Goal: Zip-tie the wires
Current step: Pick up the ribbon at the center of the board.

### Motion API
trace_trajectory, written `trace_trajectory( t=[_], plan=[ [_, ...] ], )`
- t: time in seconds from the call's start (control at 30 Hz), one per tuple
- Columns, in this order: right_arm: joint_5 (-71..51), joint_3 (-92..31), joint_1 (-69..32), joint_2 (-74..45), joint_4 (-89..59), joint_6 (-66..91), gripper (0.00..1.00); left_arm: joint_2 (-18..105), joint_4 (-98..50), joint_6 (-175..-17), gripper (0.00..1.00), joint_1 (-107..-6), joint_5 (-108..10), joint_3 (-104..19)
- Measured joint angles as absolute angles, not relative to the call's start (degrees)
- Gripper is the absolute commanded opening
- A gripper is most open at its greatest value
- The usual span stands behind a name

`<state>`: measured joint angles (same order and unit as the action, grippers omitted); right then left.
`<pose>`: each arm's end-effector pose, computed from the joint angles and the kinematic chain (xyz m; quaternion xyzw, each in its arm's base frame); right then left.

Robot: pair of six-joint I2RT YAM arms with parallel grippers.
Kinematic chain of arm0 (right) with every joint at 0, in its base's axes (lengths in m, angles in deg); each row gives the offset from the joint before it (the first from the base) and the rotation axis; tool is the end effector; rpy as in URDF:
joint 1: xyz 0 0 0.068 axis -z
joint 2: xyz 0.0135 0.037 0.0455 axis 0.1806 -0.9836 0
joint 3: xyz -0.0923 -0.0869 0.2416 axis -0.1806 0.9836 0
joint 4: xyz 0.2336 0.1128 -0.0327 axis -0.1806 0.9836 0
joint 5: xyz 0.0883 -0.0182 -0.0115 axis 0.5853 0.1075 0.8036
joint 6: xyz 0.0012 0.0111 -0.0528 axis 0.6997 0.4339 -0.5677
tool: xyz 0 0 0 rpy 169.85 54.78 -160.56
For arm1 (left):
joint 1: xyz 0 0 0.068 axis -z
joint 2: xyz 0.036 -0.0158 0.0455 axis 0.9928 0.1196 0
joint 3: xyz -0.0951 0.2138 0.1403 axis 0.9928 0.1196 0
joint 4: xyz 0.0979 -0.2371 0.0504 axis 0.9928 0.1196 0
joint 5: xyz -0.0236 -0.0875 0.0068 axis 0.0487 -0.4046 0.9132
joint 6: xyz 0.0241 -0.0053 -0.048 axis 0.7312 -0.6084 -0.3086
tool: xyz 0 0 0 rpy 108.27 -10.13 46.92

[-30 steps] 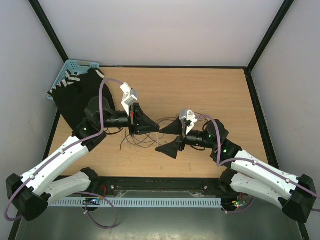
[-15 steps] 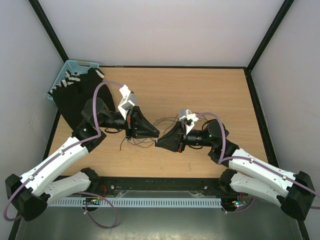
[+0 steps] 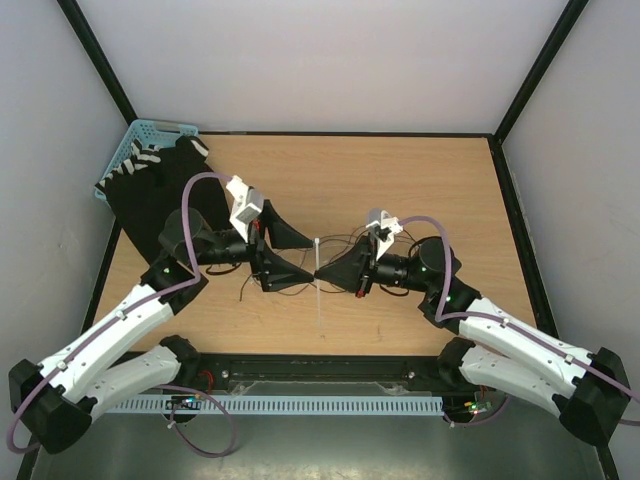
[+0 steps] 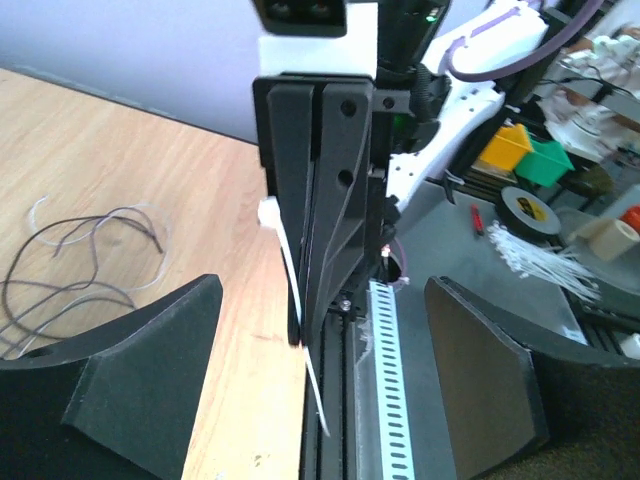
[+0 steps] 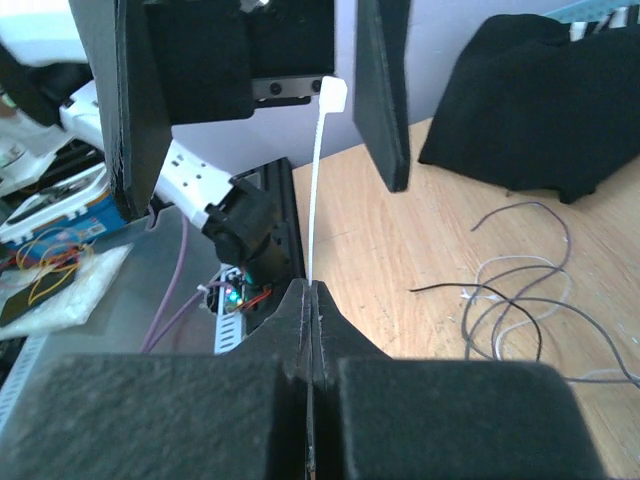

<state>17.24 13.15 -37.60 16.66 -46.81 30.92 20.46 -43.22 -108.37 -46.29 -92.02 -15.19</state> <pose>0.1191 0.1628 0.3217 -0.3453 0.5318 0.5968 0.4918 0.1463 -0.1444 0.3737 0.4007 0.5141 -0.5892 0.4775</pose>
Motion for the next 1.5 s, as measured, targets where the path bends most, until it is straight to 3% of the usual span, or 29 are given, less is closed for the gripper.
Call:
trace_trajectory(
  t=[0.37,0.47,0.63,0.87,1.3,1.43,1.5],
  plan=[
    [14.73,13.02,-37.08,16.68,-42.29,30.77,0.0,18.82,-44.99,-108.0,0.83,-44.45,-84.4,-10.93],
    [14.68,13.02,-37.08,16.53,-42.25,30.95,0.0,20.81,-45.85,-108.04,0.73,-43.73,-83.11,-10.89],
    [14.44,13.02,-37.08,16.61,-42.27,30.95,0.0,23.54,-46.9,-108.3,0.43,-43.17,-81.84,-10.89],
    [12.19,13.02,-37.08,17.66,-42.25,30.97,0.0,24.24,-48.29,-108.85,0.23,-42.75,-80.9,-10.25],
    [9.66,13.48,-36.84,18.14,-41.9,30.88,0.0,26.2,-50.44,-110.38,0.05,-42.53,-79.54,-9.92],
    [8.48,13.69,-36.71,18.06,-41.39,30.36,0.3,27.28,-51.07,-110.8,0.0,-42.53,-79.04,-9.95],
    [7.69,13.69,-36.71,18.12,-40.78,29.7,0.35,27.76,-51.09,-110.77,0.0,-42.55,-77.47,-9.97]
  ],
)
